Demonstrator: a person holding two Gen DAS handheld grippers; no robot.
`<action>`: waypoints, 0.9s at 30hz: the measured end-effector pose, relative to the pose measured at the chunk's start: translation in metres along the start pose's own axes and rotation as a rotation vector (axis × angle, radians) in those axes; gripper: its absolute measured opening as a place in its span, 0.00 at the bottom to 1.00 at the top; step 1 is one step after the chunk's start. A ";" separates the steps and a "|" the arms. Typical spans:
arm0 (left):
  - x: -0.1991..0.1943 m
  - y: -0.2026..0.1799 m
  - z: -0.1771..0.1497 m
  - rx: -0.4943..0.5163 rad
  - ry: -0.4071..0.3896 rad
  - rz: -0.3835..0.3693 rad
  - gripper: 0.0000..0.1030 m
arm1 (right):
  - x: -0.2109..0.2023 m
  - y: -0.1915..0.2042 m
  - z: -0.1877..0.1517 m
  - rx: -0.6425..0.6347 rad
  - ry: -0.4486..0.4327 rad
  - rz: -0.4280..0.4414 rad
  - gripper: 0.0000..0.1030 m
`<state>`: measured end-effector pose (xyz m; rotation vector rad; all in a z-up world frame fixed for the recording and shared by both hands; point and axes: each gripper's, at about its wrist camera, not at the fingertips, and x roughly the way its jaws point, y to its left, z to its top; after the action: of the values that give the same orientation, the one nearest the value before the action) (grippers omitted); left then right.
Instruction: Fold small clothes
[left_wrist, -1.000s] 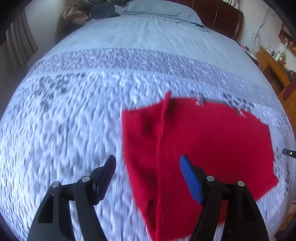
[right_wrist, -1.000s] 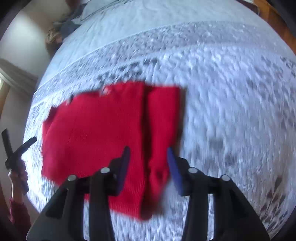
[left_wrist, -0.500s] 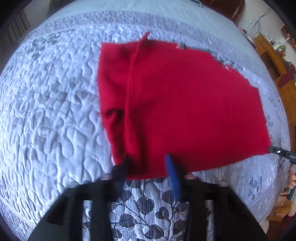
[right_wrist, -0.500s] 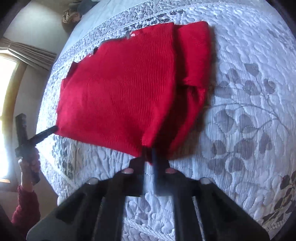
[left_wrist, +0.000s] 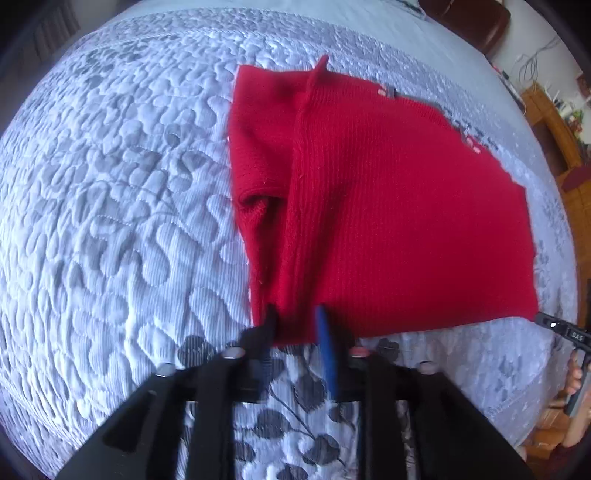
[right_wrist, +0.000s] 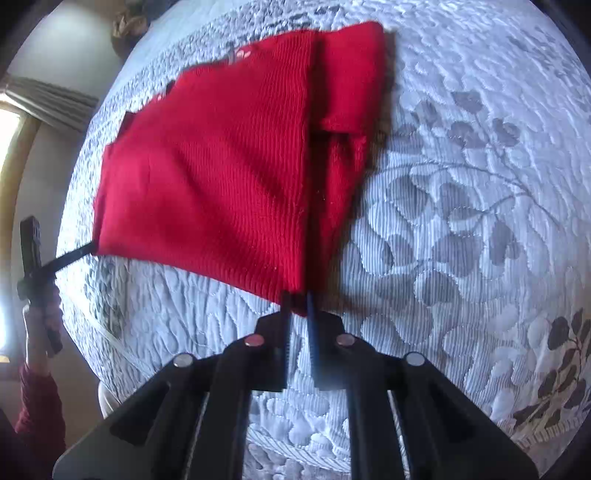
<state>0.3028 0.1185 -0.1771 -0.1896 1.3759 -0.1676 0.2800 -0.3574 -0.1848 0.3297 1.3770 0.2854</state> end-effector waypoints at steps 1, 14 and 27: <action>-0.009 0.003 -0.003 -0.010 -0.016 0.003 0.62 | -0.007 -0.001 0.001 0.005 -0.017 0.001 0.40; 0.017 0.011 0.008 -0.075 0.054 -0.002 0.86 | 0.017 -0.026 0.019 0.150 0.031 0.066 0.56; 0.026 -0.012 0.020 -0.124 0.069 -0.065 0.18 | 0.030 -0.001 0.028 0.152 0.031 0.140 0.13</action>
<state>0.3270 0.1020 -0.1956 -0.3347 1.4506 -0.1441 0.3122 -0.3488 -0.2076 0.5509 1.4122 0.3035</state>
